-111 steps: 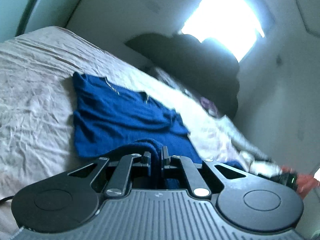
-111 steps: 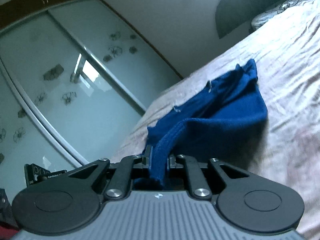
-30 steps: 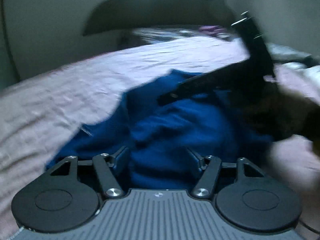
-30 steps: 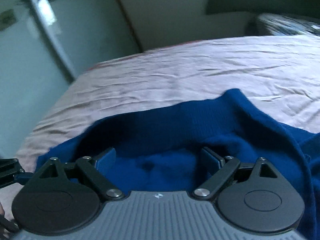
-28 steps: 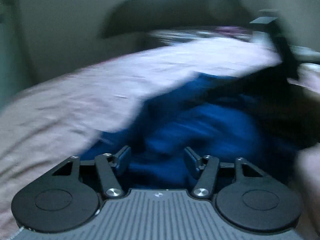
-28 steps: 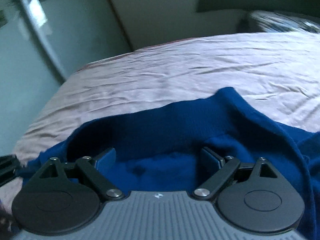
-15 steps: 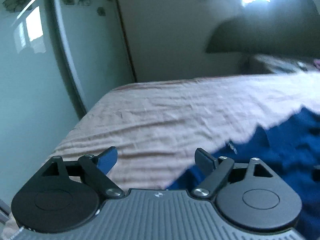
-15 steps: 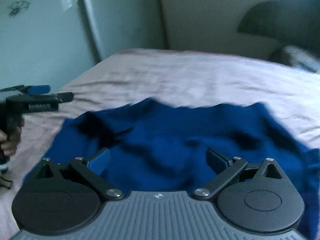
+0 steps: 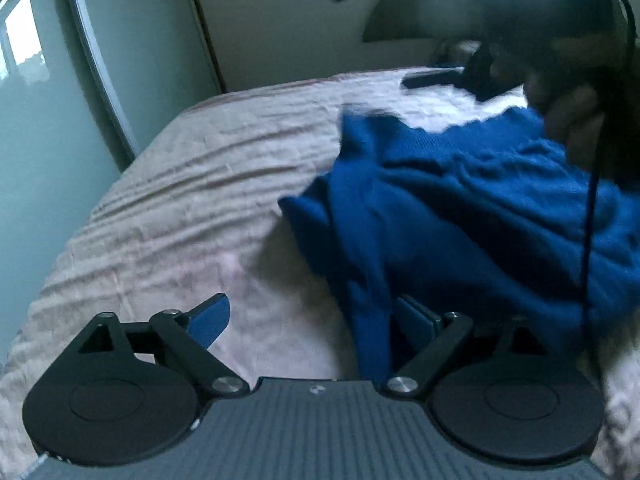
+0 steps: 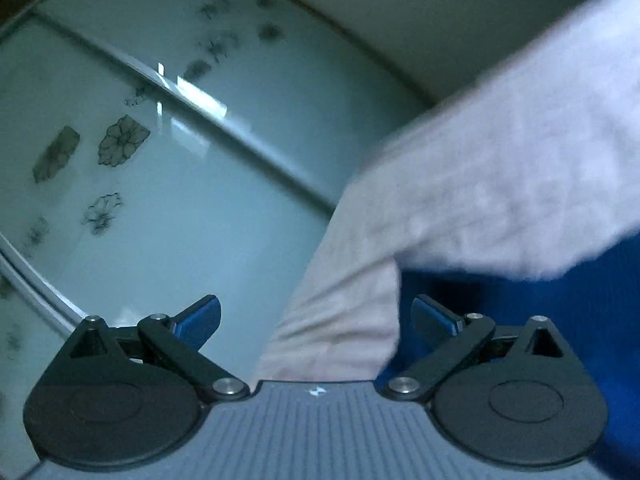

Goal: Fold small clothes

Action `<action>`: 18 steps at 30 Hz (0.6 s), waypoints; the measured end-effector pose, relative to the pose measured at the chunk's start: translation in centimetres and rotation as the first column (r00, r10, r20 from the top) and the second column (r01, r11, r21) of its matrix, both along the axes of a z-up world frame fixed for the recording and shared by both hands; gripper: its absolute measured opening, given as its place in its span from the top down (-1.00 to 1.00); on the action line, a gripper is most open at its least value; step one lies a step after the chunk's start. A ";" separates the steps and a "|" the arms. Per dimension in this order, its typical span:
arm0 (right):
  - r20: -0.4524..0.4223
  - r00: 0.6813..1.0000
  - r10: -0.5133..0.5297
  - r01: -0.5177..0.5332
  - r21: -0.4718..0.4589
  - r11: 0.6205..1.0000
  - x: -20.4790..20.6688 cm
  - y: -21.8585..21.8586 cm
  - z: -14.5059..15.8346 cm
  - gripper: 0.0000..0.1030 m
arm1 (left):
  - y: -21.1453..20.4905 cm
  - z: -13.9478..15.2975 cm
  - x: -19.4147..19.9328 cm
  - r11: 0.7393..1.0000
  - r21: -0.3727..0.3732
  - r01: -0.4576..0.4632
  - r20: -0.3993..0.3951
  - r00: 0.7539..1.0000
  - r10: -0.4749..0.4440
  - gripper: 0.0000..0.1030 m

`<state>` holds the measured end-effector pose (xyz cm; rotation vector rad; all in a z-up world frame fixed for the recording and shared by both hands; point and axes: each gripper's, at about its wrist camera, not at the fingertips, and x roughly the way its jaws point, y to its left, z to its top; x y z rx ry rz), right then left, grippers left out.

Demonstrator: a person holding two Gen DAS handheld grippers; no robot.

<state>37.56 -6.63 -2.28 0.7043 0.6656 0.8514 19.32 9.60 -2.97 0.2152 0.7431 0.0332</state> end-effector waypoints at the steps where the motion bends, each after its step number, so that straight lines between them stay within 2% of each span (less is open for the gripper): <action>1: 0.031 1.000 0.002 0.000 -0.040 0.999 -0.8 -0.2 0.6 -1.00 | 0.2 -0.1 -0.3 1.000 -0.007 0.003 0.000 1.000 -0.003 -0.79; 3: 0.084 0.996 0.036 -0.023 -0.146 0.989 -3.0 -0.6 1.4 -1.00 | 1.0 -0.1 -0.7 0.999 -0.034 -0.001 -0.001 1.000 0.001 -0.79; 5: 0.160 0.985 0.063 -0.009 -0.318 0.948 -6.1 -0.9 1.8 -1.00 | 2.1 0.2 -0.8 0.995 -0.099 -0.026 -0.005 1.000 0.026 -0.78; 7: 0.259 0.959 0.117 0.040 -0.531 0.846 -10.1 -0.9 1.5 -1.00 | 3.3 0.7 -0.4 0.984 -0.171 -0.046 -0.021 0.999 0.043 -0.78; 9: 0.358 0.914 0.191 0.135 -0.714 0.687 -14.7 -0.3 0.6 -1.00 | 4.3 1.2 0.5 0.964 -0.258 -0.069 -0.040 0.997 0.061 -0.77; 11: 0.422 0.870 0.254 0.210 -0.784 0.584 -18.8 -0.2 -0.5 -1.00 | 5.2 1.5 1.9 0.933 -0.355 -0.066 -0.053 0.997 0.050 -0.79; 12: 0.442 0.849 0.290 0.226 -0.800 0.556 -20.8 0.0 -1.1 -1.00 | 5.5 1.7 2.5 0.918 -0.391 -0.062 -0.057 0.997 0.044 -0.79; 16: 0.467 0.800 0.376 0.251 -0.831 0.497 -26.0 1.5 -3.2 -1.00 | 6.3 1.5 5.7 0.861 -0.504 -0.070 -0.097 0.995 0.024 -0.86; 18: 0.473 0.786 0.399 0.291 -0.851 0.437 -27.0 3.0 -4.8 -0.99 | 6.8 0.9 7.5 0.814 -0.574 -0.090 -0.147 0.989 0.006 -0.86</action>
